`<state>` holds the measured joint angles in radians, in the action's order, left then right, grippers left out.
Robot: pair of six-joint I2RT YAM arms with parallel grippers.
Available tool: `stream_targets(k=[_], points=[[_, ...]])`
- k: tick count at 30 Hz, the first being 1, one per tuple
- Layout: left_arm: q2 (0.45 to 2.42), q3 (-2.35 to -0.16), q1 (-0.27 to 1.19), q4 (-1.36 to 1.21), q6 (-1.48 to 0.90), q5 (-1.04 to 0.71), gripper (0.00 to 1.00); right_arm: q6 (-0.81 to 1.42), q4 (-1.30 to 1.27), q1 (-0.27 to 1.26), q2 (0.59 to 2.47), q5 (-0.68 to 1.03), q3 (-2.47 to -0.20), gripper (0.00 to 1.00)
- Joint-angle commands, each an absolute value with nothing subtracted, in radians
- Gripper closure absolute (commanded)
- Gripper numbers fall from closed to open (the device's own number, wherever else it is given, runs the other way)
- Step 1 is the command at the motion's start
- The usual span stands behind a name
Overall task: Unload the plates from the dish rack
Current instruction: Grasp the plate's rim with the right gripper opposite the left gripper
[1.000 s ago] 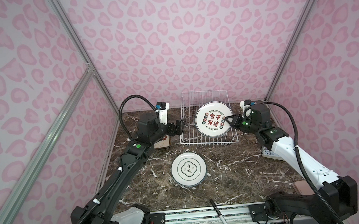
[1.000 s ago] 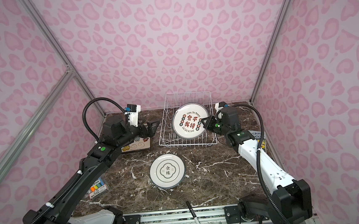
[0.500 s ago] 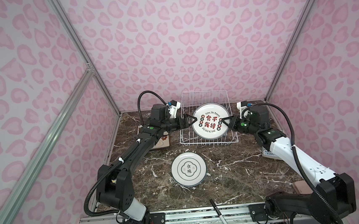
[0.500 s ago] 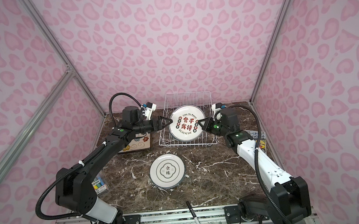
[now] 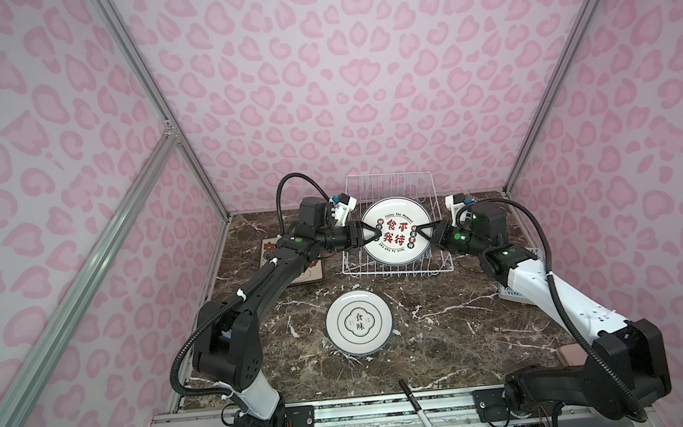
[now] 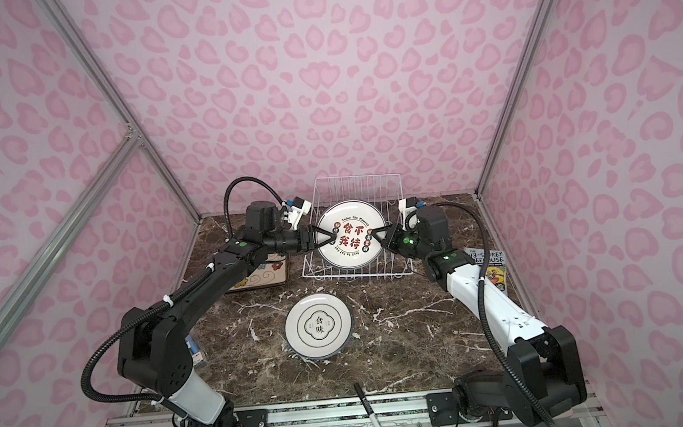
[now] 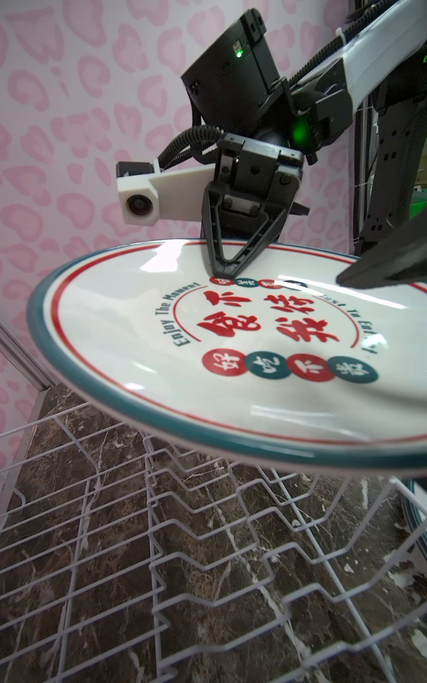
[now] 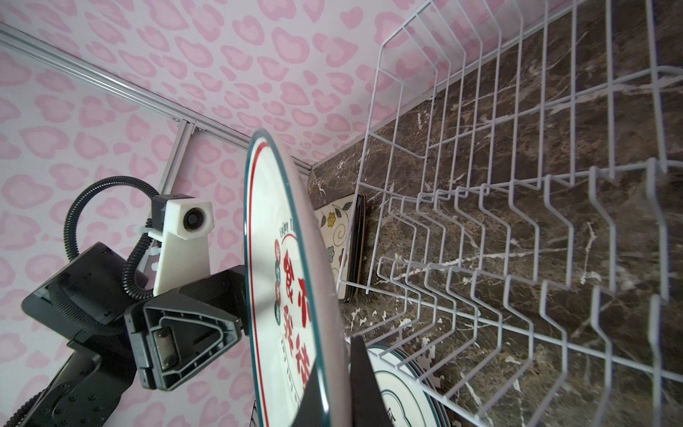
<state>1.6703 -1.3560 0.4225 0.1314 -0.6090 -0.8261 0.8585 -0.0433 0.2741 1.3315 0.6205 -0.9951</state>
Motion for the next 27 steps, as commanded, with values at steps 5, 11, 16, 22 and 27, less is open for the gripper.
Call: stream_targets(k=[5, 11, 16, 22, 27], points=[[1.678, -1.353, 0.43, 0.069, -0.629, -0.881, 0.77, 0.881, -0.112, 0.276, 1.376, 0.695, -1.006, 1.0], [1.659, -1.351, 0.428, 0.069, -0.64, -0.857, 0.92, 0.868, -0.111, 0.276, 1.38, 0.678, -1.004, 1.0], [1.623, -1.303, 0.427, 0.077, -0.646, -0.81, 0.96, 0.805, -0.079, 0.278, 1.354, 0.626, -1.005, 0.85], [1.531, -1.258, 0.408, 0.111, -0.664, -0.7, 0.96, 0.613, 0.041, 0.299, 1.285, 0.475, -1.022, 0.59], [1.433, -1.199, 0.387, 0.18, -0.68, -0.617, 0.96, 0.379, 0.198, 0.351, 1.232, 0.341, -1.052, 0.44]])
